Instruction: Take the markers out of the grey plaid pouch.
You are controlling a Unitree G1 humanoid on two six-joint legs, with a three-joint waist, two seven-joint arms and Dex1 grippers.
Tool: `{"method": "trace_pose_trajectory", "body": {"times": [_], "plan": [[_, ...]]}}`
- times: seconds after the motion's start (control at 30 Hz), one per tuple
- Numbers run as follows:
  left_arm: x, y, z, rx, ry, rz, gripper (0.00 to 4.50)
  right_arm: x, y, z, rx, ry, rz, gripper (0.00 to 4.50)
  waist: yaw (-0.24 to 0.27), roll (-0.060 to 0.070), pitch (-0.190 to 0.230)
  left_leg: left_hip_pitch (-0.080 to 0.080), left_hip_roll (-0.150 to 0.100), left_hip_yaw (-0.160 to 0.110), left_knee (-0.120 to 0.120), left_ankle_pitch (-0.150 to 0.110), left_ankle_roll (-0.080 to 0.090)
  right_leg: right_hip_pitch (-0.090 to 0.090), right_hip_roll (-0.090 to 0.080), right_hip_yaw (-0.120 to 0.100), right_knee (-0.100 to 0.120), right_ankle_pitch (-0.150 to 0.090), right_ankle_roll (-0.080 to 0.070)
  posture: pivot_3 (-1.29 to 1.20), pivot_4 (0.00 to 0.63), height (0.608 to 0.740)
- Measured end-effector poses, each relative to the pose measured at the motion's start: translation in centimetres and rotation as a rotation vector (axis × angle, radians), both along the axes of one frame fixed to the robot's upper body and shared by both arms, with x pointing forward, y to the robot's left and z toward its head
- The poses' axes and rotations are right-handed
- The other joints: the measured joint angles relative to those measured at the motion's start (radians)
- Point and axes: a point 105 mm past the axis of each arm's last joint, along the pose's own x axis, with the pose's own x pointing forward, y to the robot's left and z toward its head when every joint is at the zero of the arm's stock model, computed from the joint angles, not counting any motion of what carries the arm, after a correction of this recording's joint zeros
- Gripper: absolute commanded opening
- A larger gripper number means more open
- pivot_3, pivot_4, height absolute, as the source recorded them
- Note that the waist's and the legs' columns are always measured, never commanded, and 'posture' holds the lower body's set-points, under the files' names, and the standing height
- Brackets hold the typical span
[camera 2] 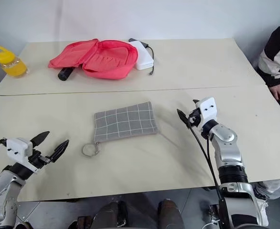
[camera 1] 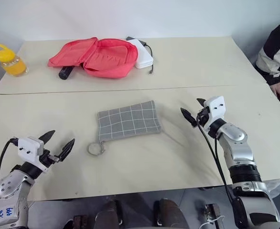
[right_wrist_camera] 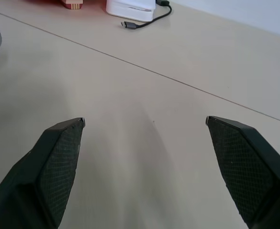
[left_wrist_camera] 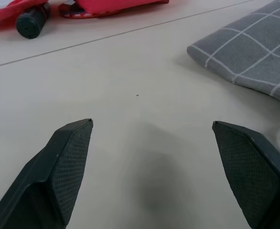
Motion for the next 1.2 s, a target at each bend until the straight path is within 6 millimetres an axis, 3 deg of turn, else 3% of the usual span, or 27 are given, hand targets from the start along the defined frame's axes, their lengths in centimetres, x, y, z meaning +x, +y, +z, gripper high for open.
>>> {"method": "trace_pose_trajectory", "body": {"times": [0.3,0.33,0.4,0.47,0.63,0.73,0.77,1.03,1.2], "plan": [[0.1,-0.8,-0.5,0.042,0.019,-0.030,4.25,-0.2,0.4,0.8,-0.005,-0.027,0.016,4.24,0.001,0.000,0.000,0.000,0.000,0.000,0.000,0.000,0.000,0.000,0.000,0.000,0.000,0.000,0.000,0.00,0.150,0.740],[0.0,-0.9,-0.4,0.045,0.009,-0.041,4.27,-0.2,0.6,0.8,-0.004,-0.024,0.023,4.07,0.001,0.000,0.000,0.000,0.000,0.000,0.000,0.000,0.000,0.000,0.000,0.000,0.000,0.000,0.000,0.00,0.150,0.740],[0.2,-1.1,0.2,0.054,-0.020,-0.053,4.29,-0.4,1.6,1.1,0.011,-0.023,0.064,3.69,0.000,0.000,0.000,0.000,0.000,0.000,0.000,0.000,0.000,0.000,0.000,0.000,0.000,0.000,0.000,0.00,0.150,0.740],[0.7,-1.2,0.9,0.071,-0.059,-0.056,4.29,-0.6,3.5,1.7,0.042,-0.038,0.121,3.03,-0.001,0.000,0.000,0.000,0.000,0.000,0.000,0.000,0.000,-0.001,0.000,0.000,0.001,0.000,0.000,0.00,0.150,0.740],[2.4,-1.8,0.8,0.175,-0.082,-0.086,4.29,-1.3,10.5,3.2,0.091,-0.069,0.299,1.25,0.000,0.000,0.000,-0.001,0.000,0.001,0.000,0.000,0.000,-0.002,0.000,0.000,0.003,0.000,0.000,0.00,0.150,0.740],[3.1,-2.0,0.5,0.204,-0.093,-0.099,4.29,-1.4,12.4,3.4,0.088,-0.075,0.340,0.19,0.004,0.000,0.000,-0.002,0.000,0.003,-0.001,0.000,0.000,-0.003,0.000,0.000,0.002,0.000,0.000,0.00,0.150,0.740],[3.3,-2.0,0.5,0.214,-0.101,-0.102,4.29,-1.3,13.0,3.4,0.077,-0.078,0.350,0.02,0.004,0.000,0.000,-0.002,0.000,0.005,-0.001,0.000,0.000,-0.003,0.000,0.000,0.002,0.000,0.000,0.00,0.150,0.740],[5.1,-4.2,0.7,0.432,-0.192,-0.245,4.29,1.1,13.8,-0.1,-0.122,-0.021,0.247,0.02,-0.001,0.000,0.000,-0.002,0.000,0.010,-0.001,0.001,-0.001,-0.007,0.000,0.000,0.006,0.000,0.000,0.00,0.150,0.740],[5.8,-5.0,1.1,0.555,-0.265,-0.321,4.29,1.3,13.6,-0.5,-0.151,-0.025,0.238,0.02,-0.004,0.000,0.000,-0.002,0.000,0.010,-0.001,0.001,-0.001,-0.007,0.000,0.000,0.007,0.000,0.000,0.00,0.150,0.740]]}}
